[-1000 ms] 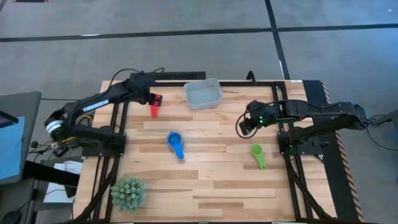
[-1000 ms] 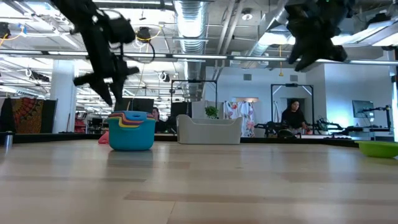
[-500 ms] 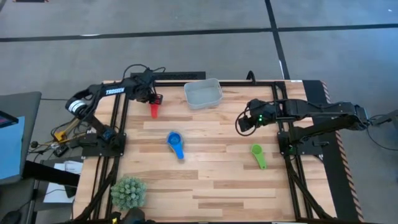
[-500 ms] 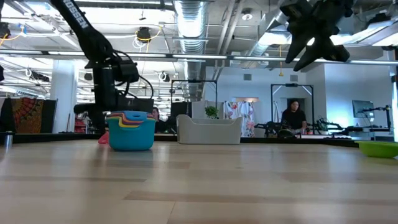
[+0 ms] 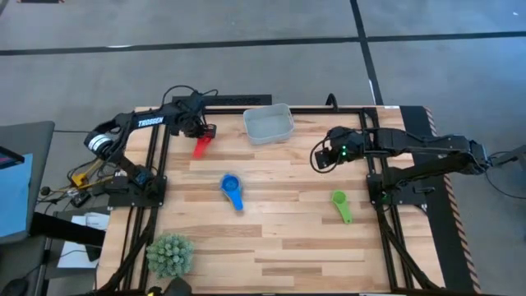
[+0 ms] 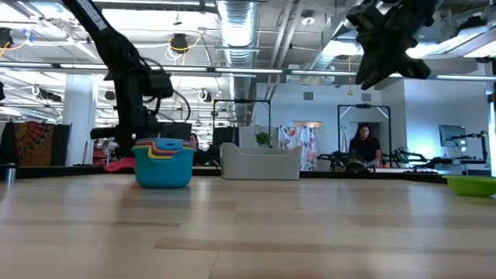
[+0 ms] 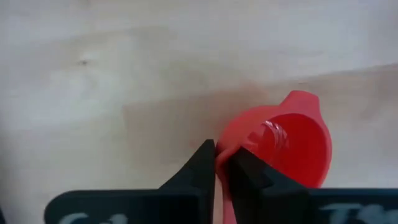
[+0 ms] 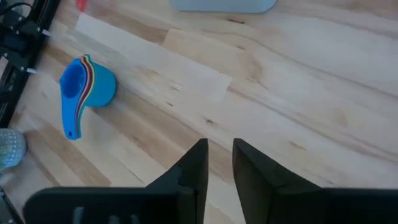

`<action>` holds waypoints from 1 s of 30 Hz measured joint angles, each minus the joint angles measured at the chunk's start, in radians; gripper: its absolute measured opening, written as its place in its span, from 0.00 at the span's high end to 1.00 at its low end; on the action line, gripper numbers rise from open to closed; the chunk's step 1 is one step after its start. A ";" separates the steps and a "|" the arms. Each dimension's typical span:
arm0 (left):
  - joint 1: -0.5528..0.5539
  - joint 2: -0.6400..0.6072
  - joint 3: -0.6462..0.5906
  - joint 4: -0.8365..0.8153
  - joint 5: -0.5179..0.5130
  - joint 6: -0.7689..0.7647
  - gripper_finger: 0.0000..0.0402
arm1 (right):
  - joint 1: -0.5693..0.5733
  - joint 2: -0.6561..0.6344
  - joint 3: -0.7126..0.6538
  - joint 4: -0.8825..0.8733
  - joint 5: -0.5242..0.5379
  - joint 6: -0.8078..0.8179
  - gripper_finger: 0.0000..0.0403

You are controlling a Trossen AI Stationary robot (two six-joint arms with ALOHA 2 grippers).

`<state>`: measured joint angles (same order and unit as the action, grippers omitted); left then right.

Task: Nest measuring cups in basket
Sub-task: Stack the pink measuring cup on the blue measuring cup

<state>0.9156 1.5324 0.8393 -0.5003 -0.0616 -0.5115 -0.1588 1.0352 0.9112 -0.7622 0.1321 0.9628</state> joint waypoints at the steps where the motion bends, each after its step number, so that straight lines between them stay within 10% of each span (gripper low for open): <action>1: -0.012 -0.026 0.000 -0.008 0.002 -0.018 0.96 | -0.007 0.000 0.000 0.000 0.000 -0.014 0.77; 15: -0.504 -0.525 0.001 -0.163 -0.128 -0.586 0.99 | -0.183 0.000 0.000 0.183 -0.033 -0.281 0.87; 30: -1.015 -0.410 0.002 -0.120 -0.314 -1.109 0.99 | -0.228 0.000 0.000 0.206 -0.114 -0.396 0.96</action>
<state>-0.0991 1.1226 0.8410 -0.6204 -0.3756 -1.6206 -0.3863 1.0355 0.9112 -0.5563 0.0177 0.5671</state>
